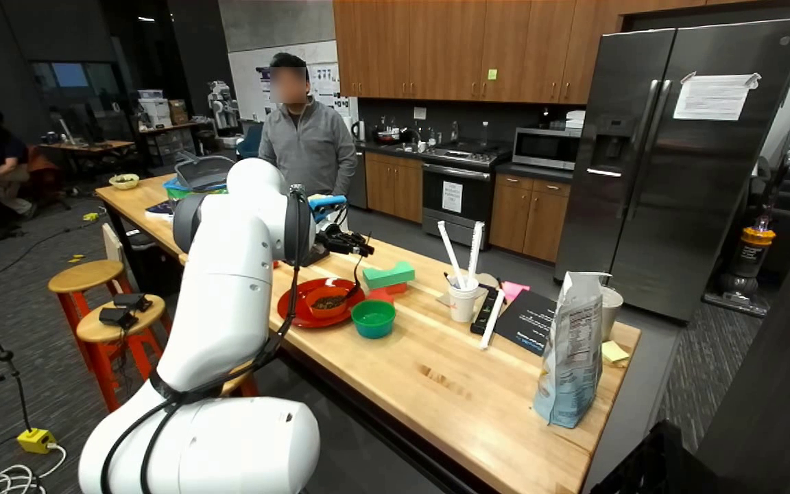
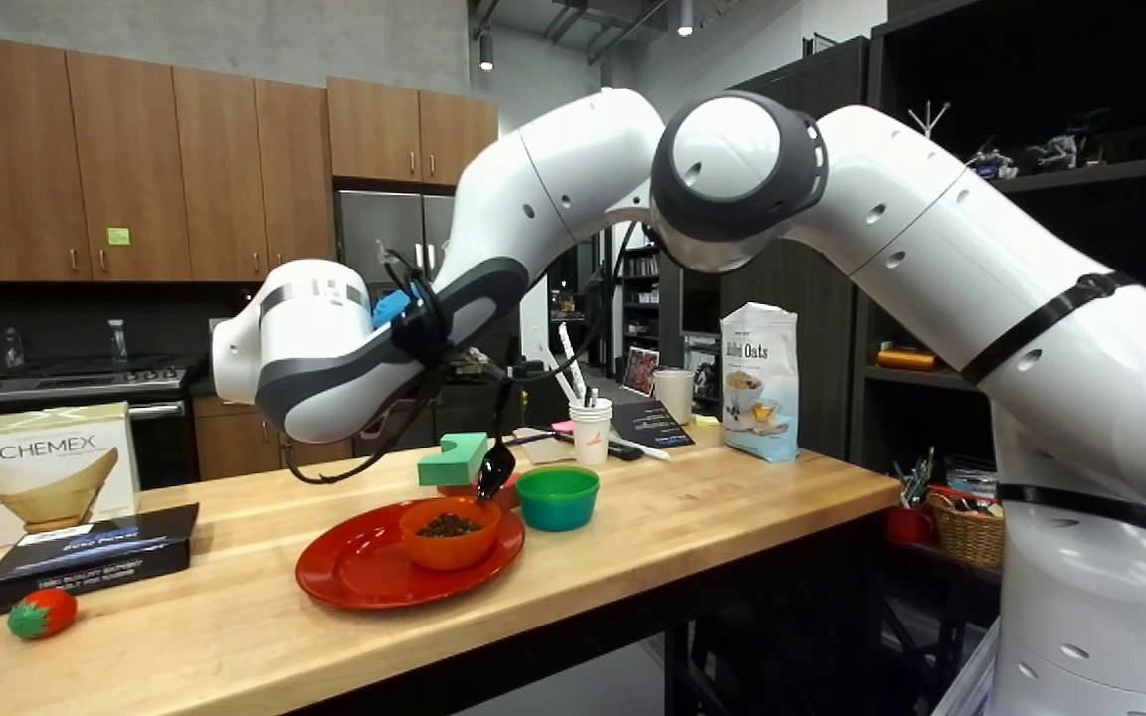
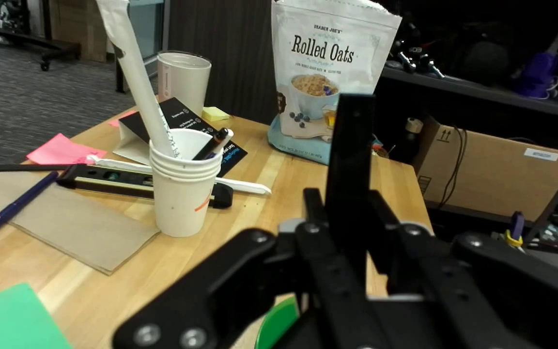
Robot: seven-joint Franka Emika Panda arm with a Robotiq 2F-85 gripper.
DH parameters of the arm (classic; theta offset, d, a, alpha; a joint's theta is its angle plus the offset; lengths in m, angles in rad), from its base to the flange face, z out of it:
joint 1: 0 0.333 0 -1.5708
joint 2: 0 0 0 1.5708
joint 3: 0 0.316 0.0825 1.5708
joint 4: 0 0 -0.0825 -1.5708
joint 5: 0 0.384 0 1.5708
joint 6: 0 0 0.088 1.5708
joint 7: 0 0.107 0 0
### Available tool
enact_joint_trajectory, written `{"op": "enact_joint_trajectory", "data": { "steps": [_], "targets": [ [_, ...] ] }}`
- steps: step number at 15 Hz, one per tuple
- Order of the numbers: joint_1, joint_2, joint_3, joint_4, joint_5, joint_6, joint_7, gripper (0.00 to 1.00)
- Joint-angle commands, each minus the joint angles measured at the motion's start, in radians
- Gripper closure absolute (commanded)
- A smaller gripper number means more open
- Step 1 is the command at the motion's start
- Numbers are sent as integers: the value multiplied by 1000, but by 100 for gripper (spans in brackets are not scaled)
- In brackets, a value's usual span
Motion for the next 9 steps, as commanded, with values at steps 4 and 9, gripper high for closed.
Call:
{"op": "enact_joint_trajectory", "data": {
  "steps": [4, 9],
  "targets": [
    [43, 57, -19, 89, -85, -31, -112, 94],
    [46, 73, -2, 200, -62, -33, -114, 94]
  ]
}}
